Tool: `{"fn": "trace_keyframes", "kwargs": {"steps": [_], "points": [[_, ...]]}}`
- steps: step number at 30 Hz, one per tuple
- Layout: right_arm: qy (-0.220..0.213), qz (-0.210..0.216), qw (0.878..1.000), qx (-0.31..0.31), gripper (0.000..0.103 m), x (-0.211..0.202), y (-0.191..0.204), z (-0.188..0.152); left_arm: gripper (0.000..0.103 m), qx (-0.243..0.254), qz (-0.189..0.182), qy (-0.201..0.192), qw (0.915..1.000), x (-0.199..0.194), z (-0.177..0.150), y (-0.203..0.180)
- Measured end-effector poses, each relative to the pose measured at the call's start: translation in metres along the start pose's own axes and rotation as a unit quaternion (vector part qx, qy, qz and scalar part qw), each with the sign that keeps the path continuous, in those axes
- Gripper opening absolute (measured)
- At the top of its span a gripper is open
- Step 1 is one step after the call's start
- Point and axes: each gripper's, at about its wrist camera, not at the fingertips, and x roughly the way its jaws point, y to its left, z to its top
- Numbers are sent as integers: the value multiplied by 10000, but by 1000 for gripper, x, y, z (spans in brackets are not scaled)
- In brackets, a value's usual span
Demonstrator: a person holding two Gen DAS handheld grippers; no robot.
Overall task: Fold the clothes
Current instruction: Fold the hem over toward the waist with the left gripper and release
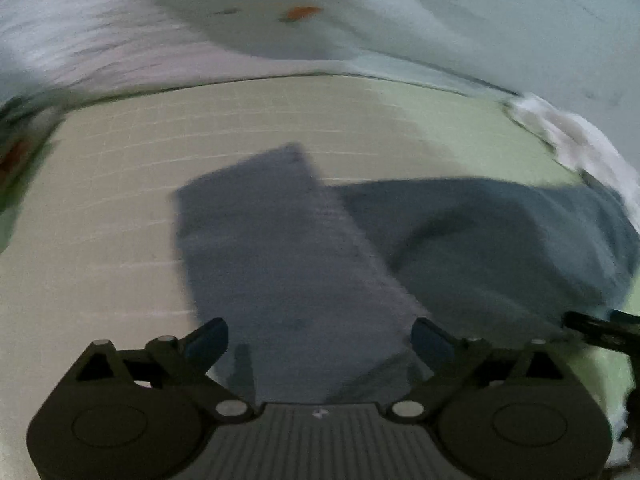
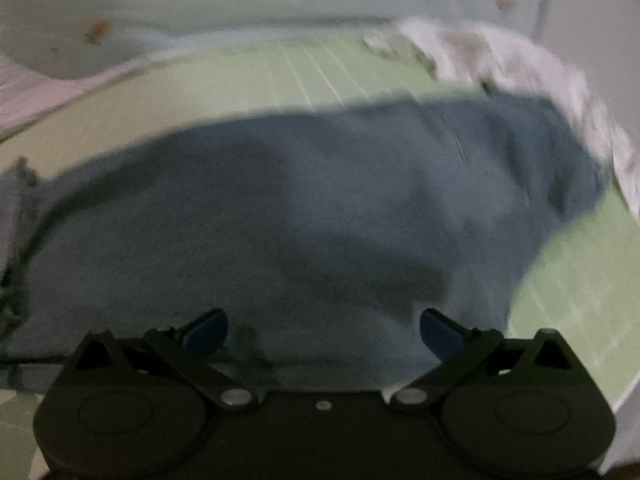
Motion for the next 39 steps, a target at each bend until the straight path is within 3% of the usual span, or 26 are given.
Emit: {"fn": "trace_keyframes", "kwargs": {"steps": [4,9,12,13,14,15,18,20,22,25,30,32,34,36,37,38,39], "points": [[-349,850,9955,-208,103,-7,45,27,99,-555,419,142,9975,8,0,34],[73,2367,9714,-152,103,21,124,52,99,-1031,804,407,9906,19,2,65],[442,2978,9535,-145,92,41,163,52,101,-1216,788,535,9880,28,3,78],[584,3071,9498,-110,83,46,172,50,103,-1244,737,595,9877,31,4,81],[740,3122,9471,-61,75,51,180,47,103,-1270,693,662,9873,34,4,83],[768,3157,9457,-58,75,52,185,46,103,-1297,650,727,9868,37,4,86],[793,3244,9425,-136,64,52,195,45,103,-1433,525,880,9844,44,-1,95],[812,3216,9433,-129,46,52,197,47,103,-1367,523,857,9855,45,1,95],[910,3259,9410,-78,34,54,196,48,103,-1206,603,877,9870,47,2,91],[1014,3370,9360,33,27,55,198,48,103,-1011,698,897,9884,50,3,87],[1151,3516,9290,97,32,62,203,48,103,-890,726,902,9893,47,1,87],[1128,3638,9246,71,53,62,207,48,103,-857,735,899,9895,47,0,88],[1080,3702,9226,-45,67,60,212,49,103,-840,742,889,9897,46,0,88],[970,3591,9275,-375,67,55,223,48,103,-837,745,886,9897,45,-1,89],[907,3482,9314,-560,58,52,228,48,103,-835,747,885,9898,45,-1,89],[873,3346,9358,-689,39,51,231,48,103,-834,748,883,9898,45,-1,90],[856,3195,9404,-784,29,51,232,49,103,-832,750,882,9898,45,-1,90]]}}
